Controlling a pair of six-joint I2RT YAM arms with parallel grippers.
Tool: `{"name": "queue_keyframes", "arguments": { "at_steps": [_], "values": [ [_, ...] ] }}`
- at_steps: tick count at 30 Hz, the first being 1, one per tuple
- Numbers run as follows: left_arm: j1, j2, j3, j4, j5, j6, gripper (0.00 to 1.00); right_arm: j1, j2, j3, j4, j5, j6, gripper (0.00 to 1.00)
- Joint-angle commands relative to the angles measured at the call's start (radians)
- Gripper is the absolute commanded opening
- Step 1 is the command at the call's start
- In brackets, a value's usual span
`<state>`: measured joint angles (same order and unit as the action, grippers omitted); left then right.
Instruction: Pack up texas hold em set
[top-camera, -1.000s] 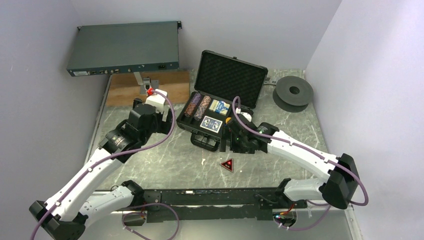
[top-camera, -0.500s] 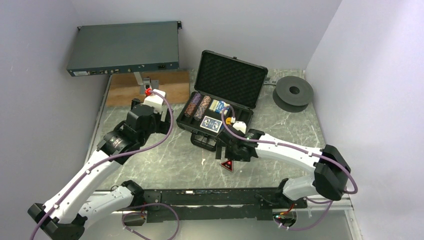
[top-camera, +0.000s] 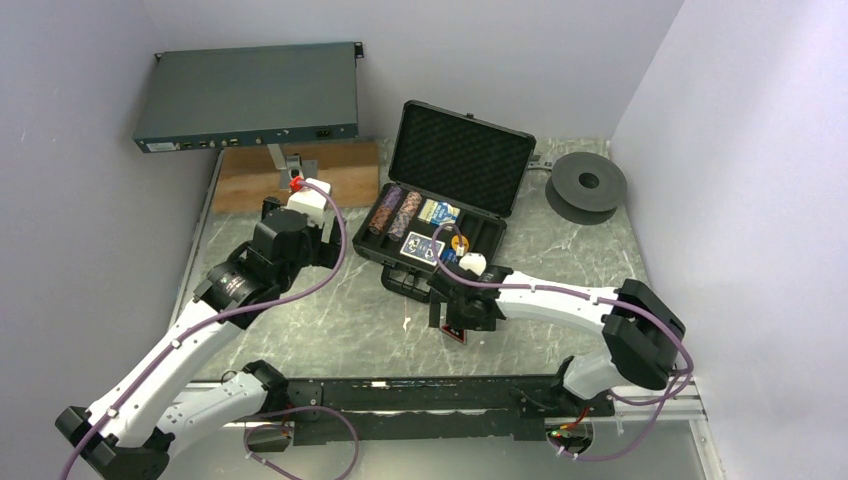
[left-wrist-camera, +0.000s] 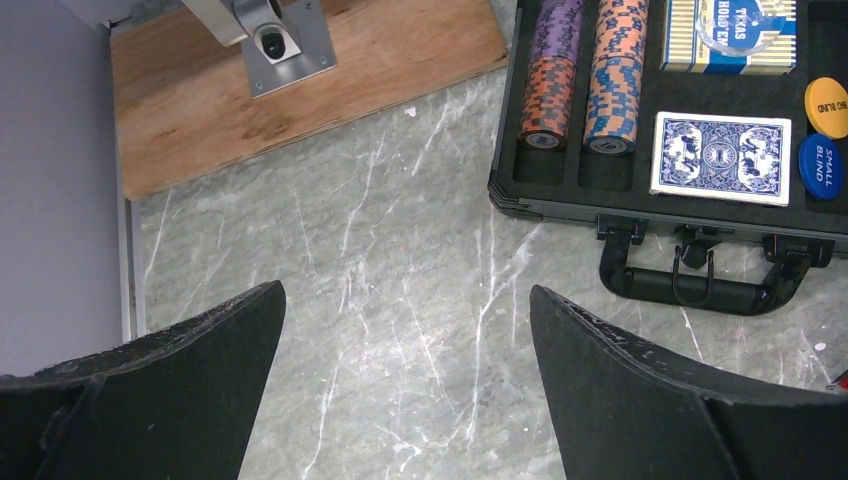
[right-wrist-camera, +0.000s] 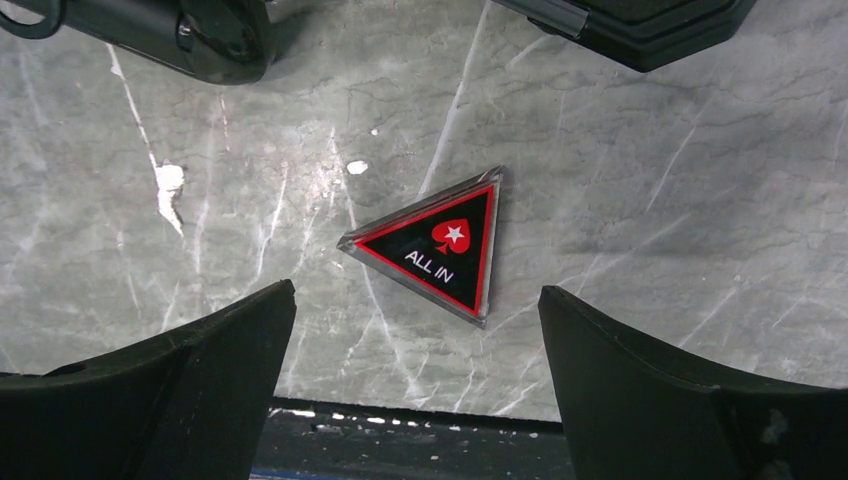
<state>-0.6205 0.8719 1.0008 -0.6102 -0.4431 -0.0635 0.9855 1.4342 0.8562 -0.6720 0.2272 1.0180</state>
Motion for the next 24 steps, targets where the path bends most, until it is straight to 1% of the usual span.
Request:
{"name": "queue_keyframes", "arguments": {
  "at_steps": [1,8,16,24],
  "values": [
    [0.004,-0.011,-0.004,0.021,-0.028,0.01,0.98,0.008,0.029,-0.003,0.037,0.02,0.012,0.94],
    [0.005,-0.014,-0.007,0.024,-0.042,0.011,0.98,0.012,0.064,-0.005,0.059,0.017,0.003,0.87],
    [0.005,-0.012,-0.006,0.021,-0.045,0.013,0.98,0.013,0.105,0.0,0.058,0.018,-0.002,0.82],
    [0.006,-0.013,-0.005,0.022,-0.044,0.014,0.98,0.013,0.13,0.012,0.055,0.028,-0.005,0.79]
  ]
}}
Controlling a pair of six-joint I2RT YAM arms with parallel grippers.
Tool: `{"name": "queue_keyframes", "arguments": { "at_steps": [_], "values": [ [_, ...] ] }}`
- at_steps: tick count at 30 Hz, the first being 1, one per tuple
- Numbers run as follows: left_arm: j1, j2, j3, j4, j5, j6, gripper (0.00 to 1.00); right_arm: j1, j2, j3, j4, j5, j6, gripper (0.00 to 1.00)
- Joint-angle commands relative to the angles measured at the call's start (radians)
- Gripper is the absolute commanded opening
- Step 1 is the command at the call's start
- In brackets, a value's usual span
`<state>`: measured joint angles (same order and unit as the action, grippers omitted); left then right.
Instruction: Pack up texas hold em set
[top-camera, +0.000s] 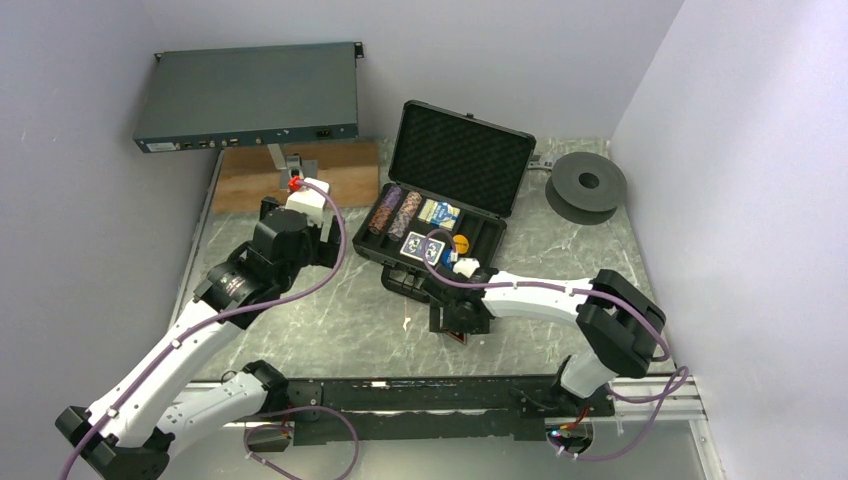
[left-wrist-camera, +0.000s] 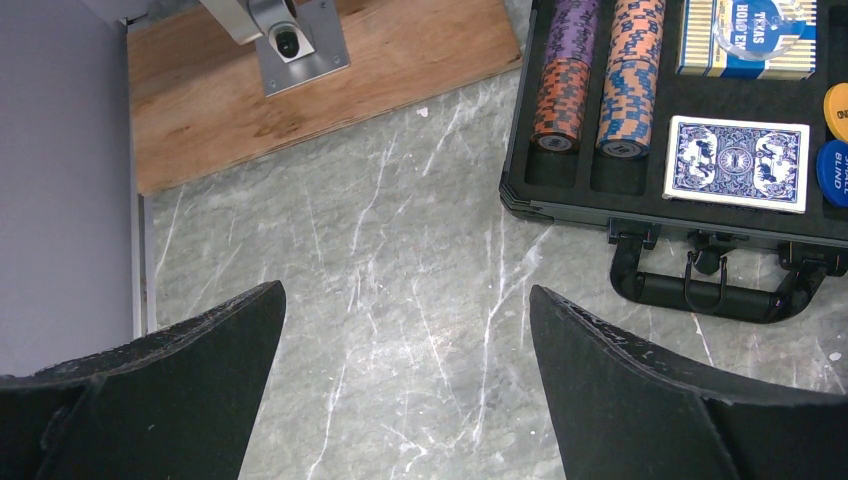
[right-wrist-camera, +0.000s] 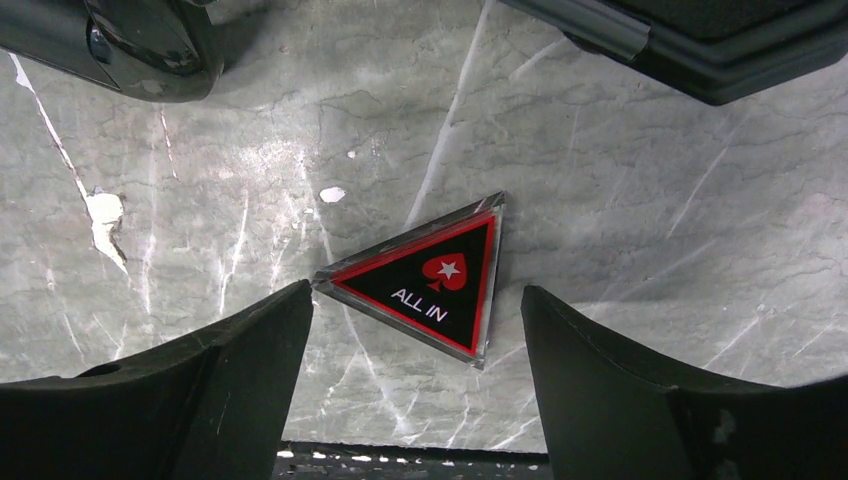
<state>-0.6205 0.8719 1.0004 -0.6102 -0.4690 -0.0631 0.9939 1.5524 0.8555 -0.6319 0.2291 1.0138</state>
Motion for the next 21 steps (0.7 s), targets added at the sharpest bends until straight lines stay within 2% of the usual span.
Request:
{"name": "queue_keyframes", "arguments": {
  "at_steps": [1,21],
  "values": [
    [0.005,-0.013,-0.005,0.023,-0.019,0.014,0.98,0.005,0.015,0.014,0.015,0.028,-0.002,0.79],
    [0.005,-0.017,-0.005,0.022,-0.021,0.015,0.98,0.005,0.06,0.052,-0.014,0.053,0.009,0.79]
  ]
}}
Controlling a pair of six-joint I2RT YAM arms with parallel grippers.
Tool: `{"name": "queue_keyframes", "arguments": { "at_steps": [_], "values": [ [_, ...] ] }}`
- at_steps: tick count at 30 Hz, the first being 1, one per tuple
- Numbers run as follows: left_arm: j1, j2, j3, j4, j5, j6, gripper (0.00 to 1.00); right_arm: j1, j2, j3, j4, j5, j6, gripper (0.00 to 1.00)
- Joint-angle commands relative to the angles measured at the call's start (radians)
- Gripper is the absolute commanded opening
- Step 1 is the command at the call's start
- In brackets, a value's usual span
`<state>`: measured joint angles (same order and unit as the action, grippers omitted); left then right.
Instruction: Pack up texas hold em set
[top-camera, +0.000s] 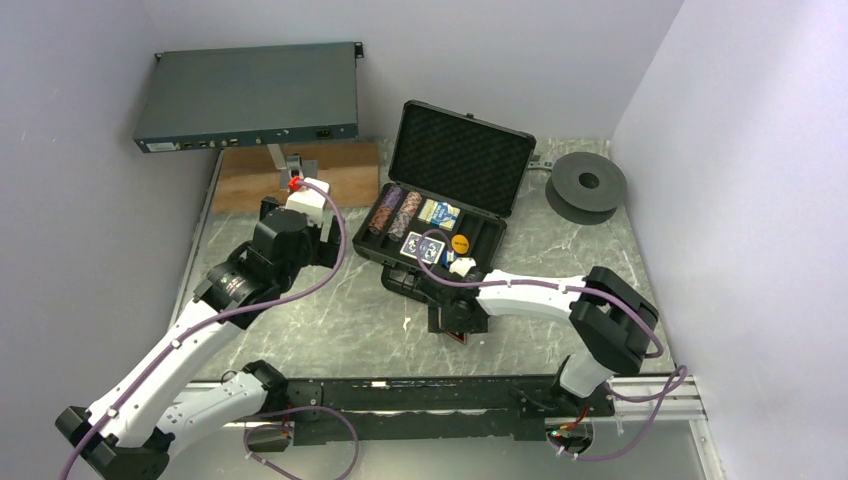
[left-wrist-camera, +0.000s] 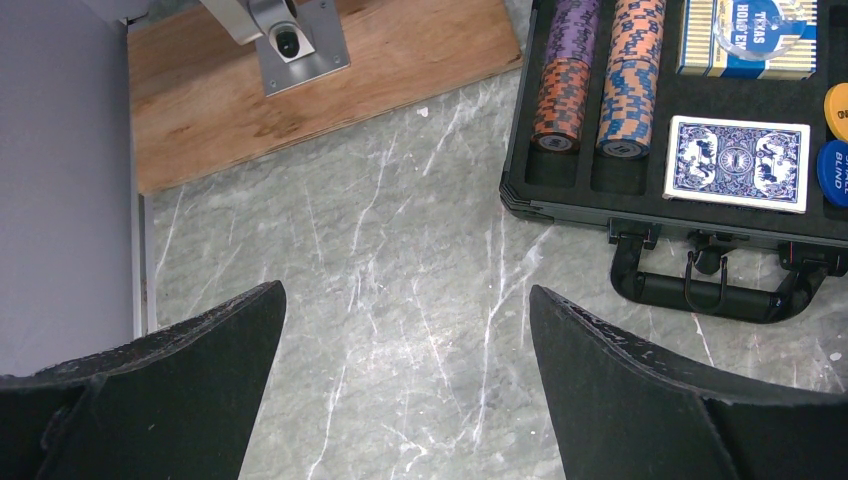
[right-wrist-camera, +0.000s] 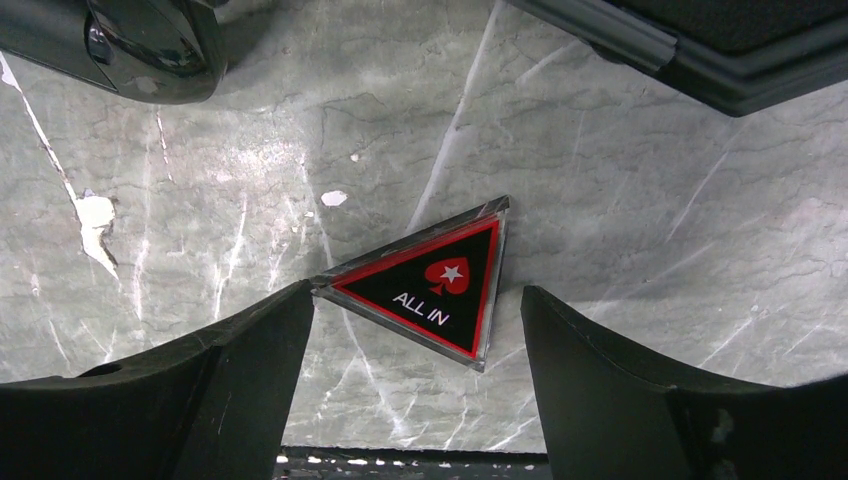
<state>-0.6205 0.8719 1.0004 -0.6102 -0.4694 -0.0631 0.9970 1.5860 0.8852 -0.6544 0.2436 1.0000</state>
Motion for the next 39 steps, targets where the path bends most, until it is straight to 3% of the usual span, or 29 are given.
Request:
{"name": "queue_keyframes", "arguments": {
  "at_steps": [1,21,33,37,39],
  "values": [
    [0.005,-0.019,-0.005,0.022,-0.02,0.016,0.98,0.003,0.029,0.026,0.004,0.037,0.029,0.79],
    [0.005,-0.044,-0.006,0.024,-0.012,0.016,0.98,0.007,0.084,0.086,-0.07,0.043,0.089,0.72],
    [0.005,-0.044,-0.006,0.024,-0.014,0.017,0.98,0.009,0.06,0.066,-0.073,0.033,0.092,0.62],
    [0.005,-0.045,-0.007,0.024,-0.014,0.017,0.98,0.011,0.06,0.07,-0.073,0.03,0.088,0.53],
    [0.005,-0.045,-0.006,0.023,-0.015,0.017,0.98,0.012,0.056,0.073,-0.07,0.026,0.083,0.44]
  ]
}}
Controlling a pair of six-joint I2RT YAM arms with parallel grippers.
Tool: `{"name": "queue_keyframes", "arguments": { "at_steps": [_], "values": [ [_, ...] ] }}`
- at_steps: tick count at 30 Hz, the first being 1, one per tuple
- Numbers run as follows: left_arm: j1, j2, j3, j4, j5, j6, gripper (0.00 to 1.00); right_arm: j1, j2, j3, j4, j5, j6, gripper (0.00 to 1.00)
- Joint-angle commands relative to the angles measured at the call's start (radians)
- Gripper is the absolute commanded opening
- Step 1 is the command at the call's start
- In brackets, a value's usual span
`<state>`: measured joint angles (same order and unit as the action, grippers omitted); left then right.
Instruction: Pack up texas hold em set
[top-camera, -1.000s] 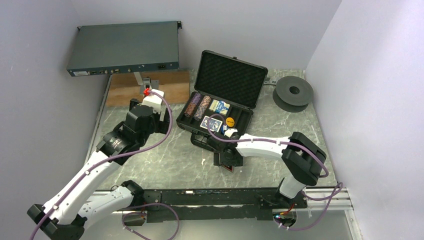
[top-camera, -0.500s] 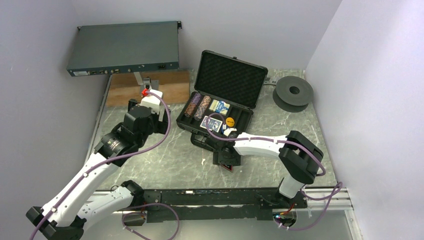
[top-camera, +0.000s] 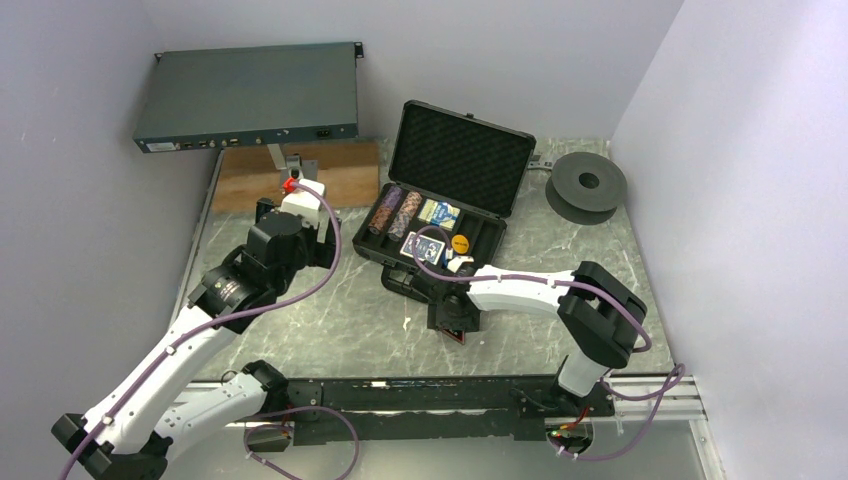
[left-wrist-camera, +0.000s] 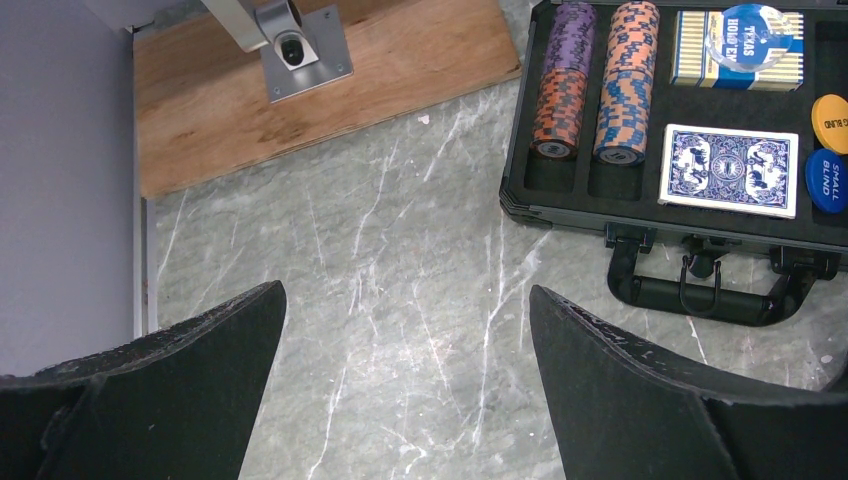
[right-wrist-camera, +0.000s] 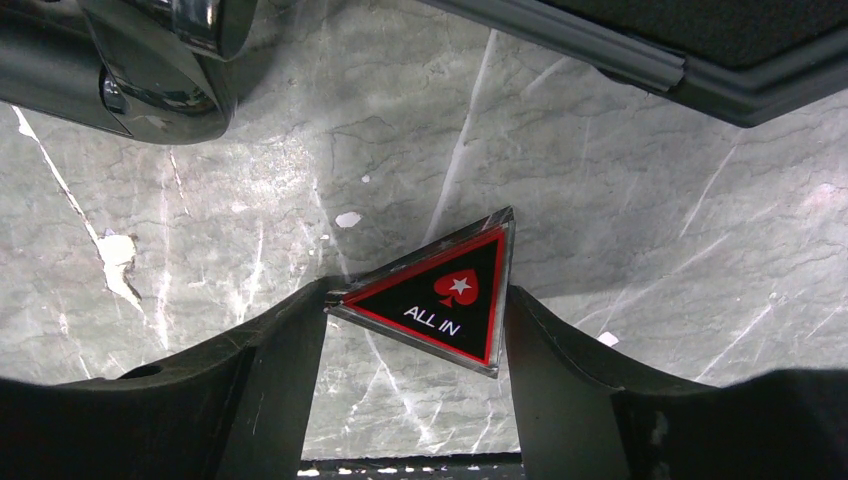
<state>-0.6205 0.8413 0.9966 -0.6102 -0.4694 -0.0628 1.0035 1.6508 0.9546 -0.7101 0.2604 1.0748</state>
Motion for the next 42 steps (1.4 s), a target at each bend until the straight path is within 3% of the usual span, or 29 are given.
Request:
{"name": "queue_keyframes", "arguments": {
  "at_steps": [1,5,9,26,42],
  "values": [
    [0.005,-0.015,-0.003,0.023,-0.015,0.017,0.98,0.006,-0.013,0.005,-0.012,0.008,0.004,0.38],
    [0.005,-0.016,-0.003,0.023,-0.016,0.016,0.98,0.007,-0.028,0.01,-0.015,0.009,-0.001,0.1],
    [0.005,-0.015,-0.003,0.024,-0.012,0.015,0.98,0.007,-0.04,0.028,-0.029,0.006,-0.011,0.0],
    [0.005,-0.013,-0.004,0.024,-0.014,0.015,0.98,0.009,-0.209,0.139,-0.027,-0.01,-0.136,0.0],
    [0.005,-0.047,-0.018,0.043,0.002,0.022,0.99,-0.055,-0.133,0.35,-0.053,0.039,-0.313,0.0]
  ]
}}
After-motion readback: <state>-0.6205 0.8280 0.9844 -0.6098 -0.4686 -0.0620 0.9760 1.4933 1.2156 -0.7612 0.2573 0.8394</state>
